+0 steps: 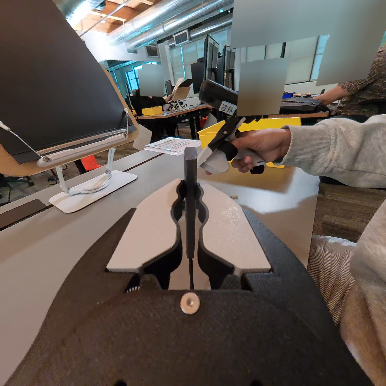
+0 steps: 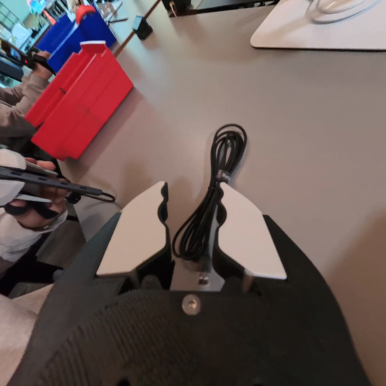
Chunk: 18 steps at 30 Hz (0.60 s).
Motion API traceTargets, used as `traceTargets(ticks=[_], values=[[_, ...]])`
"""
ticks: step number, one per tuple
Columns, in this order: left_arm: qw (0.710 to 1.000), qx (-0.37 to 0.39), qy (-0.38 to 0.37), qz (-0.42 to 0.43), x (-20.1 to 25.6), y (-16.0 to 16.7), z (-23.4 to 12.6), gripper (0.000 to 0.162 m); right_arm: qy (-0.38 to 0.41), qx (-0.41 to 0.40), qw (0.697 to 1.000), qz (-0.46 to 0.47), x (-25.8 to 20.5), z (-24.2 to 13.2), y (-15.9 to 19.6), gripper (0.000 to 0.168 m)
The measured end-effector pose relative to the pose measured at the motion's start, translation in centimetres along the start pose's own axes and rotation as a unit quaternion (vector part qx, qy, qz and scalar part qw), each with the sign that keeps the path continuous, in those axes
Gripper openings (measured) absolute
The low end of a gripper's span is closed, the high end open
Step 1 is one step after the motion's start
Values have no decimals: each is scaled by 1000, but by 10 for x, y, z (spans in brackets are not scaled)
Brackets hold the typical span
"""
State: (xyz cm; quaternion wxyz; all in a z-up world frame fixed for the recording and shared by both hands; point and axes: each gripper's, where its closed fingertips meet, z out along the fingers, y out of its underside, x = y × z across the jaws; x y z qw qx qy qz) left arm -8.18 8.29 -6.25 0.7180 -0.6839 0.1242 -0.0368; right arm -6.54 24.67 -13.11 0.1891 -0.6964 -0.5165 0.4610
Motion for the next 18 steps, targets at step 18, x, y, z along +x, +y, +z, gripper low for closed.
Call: traceTargets(ticks=[18], values=[[999, -9, 35, -13, 8, 8, 4, 9, 80, -98, 990, -68, 12, -6, 93, 43]])
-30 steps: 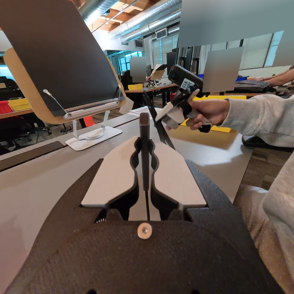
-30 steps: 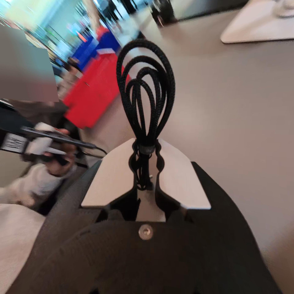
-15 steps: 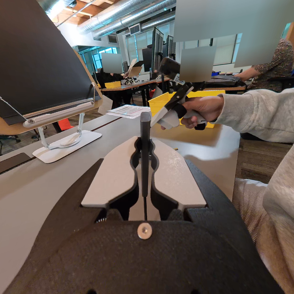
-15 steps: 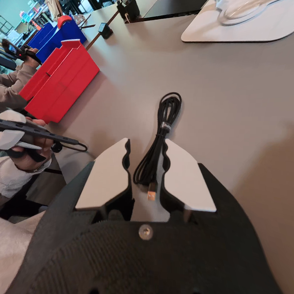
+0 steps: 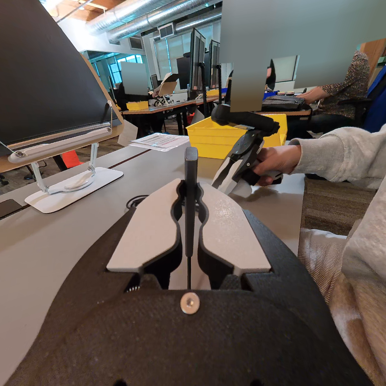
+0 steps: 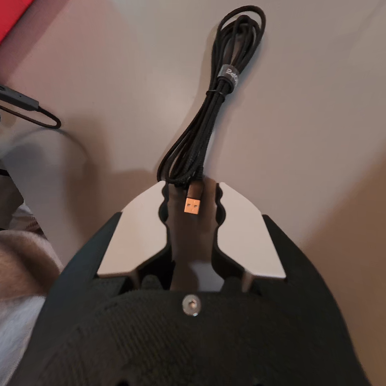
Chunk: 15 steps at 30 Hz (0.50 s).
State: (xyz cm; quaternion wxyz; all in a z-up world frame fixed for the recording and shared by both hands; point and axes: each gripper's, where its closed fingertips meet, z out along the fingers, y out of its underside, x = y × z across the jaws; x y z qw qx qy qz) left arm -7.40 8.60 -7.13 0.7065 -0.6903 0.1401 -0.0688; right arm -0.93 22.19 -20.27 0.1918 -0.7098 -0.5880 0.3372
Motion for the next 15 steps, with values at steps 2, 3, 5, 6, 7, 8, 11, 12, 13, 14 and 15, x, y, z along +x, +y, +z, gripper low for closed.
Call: traceTargets(ticks=[2, 3, 5, 6, 7, 8, 11, 12, 13, 14, 15], values=[[1000, -1, 1, 1, 1, 0, 1, 9, 0, -1, 1000, -11, -2, 3, -3, 21], [1000, -2, 2, 1, 1, 1, 1, 9, -1, 0, 1000, -13, -3, 2, -5, 20], [1000, -4, 3, 4, 3, 1, 2, 9, 4, 17, 1000, -12, -1, -3, -10, 18], [1000, -6, 3, 6, 3, 1, 2, 9, 16, 28, 999, -12, 4, -9, -13, 18], [1000, -7, 3, 10, 4, 1, 2, 9, 38, 42, 998, -21, 9, -16, -17, 18], [1000, -7, 2, 14, 5, 1, 2, 9, 71, 53, 995, -45, 16, -24, -20, 18], [1000, -11, 2, 28, 8, 1, 3, 9, 226, 43, 951, -205, 32, -48, -26, 18], [999, -11, 3, 31, 8, 1, 3, 9, 275, 26, 925, -262, 33, -52, -26, 18], [999, -12, 3, 32, 9, 1, 3, 9, 314, 6, 896, -315, 31, -53, -25, 18], [999, -12, 3, 32, 9, 1, 3, 9, 340, -16, 868, -362, 26, -50, -22, 18], [999, -12, 3, 31, 9, 1, 3, 9, 354, -35, 846, -398, 19, -43, -19, 18]])
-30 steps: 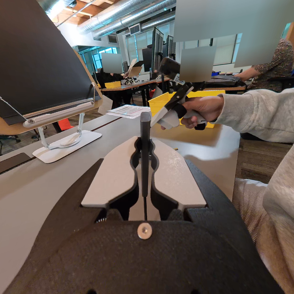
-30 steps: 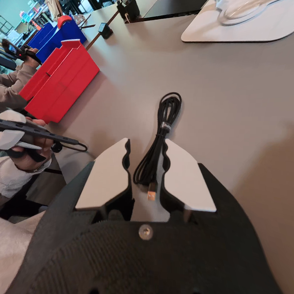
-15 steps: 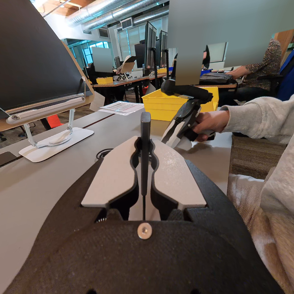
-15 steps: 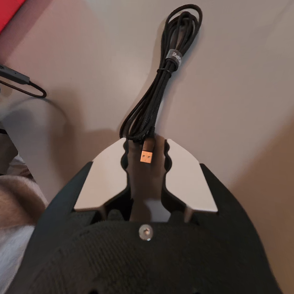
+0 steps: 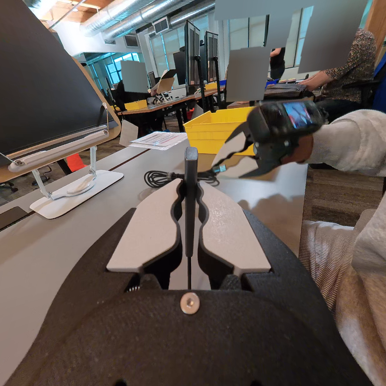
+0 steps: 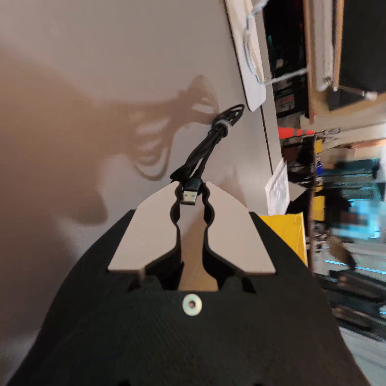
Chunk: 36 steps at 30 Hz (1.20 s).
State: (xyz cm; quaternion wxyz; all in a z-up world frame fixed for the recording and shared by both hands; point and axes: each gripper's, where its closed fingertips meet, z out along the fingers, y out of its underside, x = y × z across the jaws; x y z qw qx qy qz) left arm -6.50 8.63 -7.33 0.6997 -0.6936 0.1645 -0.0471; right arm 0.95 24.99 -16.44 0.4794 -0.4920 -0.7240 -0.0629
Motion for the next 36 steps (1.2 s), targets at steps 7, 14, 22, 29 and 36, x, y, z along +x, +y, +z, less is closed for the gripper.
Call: traceTargets(ticks=[7, 14, 22, 29, 36], values=[[1000, 6, -4, -12, -4, -1, -2, 9, -195, 142, 967, 77, -70, -41, -71, 36], [1000, 7, 6, -28, -4, 1, -1, 9, -211, 127, 929, 276, -9, -17, -23, 25], [999, 2, 14, -32, -2, 4, 2, 10, -247, 42, 922, 295, -37, 5, -3, 13], [999, 2, 17, -42, -3, 5, 2, 10, -385, 122, 874, 271, -84, -34, -59, 17], [999, 0, 22, -46, -1, 5, 3, 10, -293, 155, 912, 242, -47, -23, -46, 19]])
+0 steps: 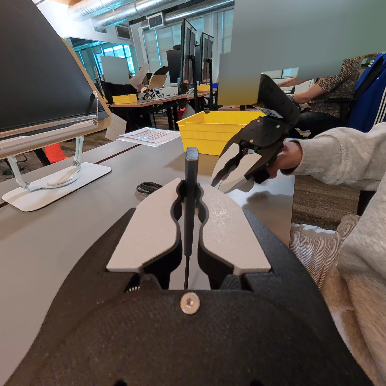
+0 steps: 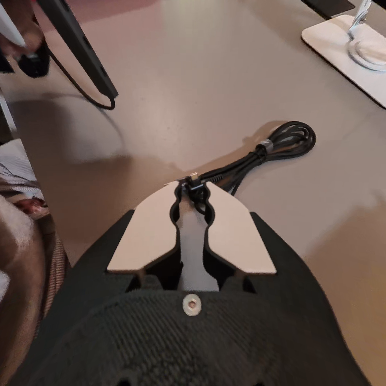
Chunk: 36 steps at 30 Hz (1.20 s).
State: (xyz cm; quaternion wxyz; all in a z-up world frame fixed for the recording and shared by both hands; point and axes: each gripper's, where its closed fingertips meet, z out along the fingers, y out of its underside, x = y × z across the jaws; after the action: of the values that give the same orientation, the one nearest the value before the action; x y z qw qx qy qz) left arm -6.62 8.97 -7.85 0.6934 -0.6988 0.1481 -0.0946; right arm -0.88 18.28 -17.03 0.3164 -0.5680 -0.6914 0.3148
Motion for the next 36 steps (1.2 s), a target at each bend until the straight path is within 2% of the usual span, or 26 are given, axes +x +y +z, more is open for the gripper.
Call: traceTargets(ticks=[5, 7, 10, 14, 17, 21, 22, 24, 27, 29, 31, 36], values=[[1000, -3, 6, -5, 2, 2, 2, 9, 29, -35, 996, -79, 0, 13, 8, 29], [1000, -3, 7, -7, 2, 3, 2, 10, 54, -58, 988, -135, 7, 20, 12, 40], [1000, -3, 8, -11, 1, 3, 3, 10, 36, -62, 980, -184, 10, 27, 15, 57], [1000, -5, 9, -14, 2, 5, 3, 9, -30, -41, 985, -165, 13, 28, 10, 61], [1000, -7, 8, -14, 1, 6, 4, 9, -77, -62, 989, -113, 10, 35, 16, 48], [1000, -9, 8, -13, 1, 7, 5, 9, -40, -101, 992, -61, -1, 33, 18, 40], [1000, -9, 8, -13, 1, 7, 5, 9, -37, -110, 992, -48, -12, 32, 17, 43], [1000, -9, 8, -15, 0, 8, 4, 10, -76, -118, 989, -47, -50, 28, 12, 60], [1000, -7, 9, -23, -2, 8, 4, 9, -107, -102, 982, -121, -82, 23, 2, 63], [1000, -4, 10, -29, -3, 7, 3, 9, -87, -84, 978, -169, -76, 23, -4, 61], [999, 0, 9, -34, -5, 6, 2, 9, -90, -70, 976, -185, -69, 22, -7, 51], [999, 4, 8, -47, -8, 6, 1, 9, -178, -3, 966, -189, -69, 13, -32, 12]])
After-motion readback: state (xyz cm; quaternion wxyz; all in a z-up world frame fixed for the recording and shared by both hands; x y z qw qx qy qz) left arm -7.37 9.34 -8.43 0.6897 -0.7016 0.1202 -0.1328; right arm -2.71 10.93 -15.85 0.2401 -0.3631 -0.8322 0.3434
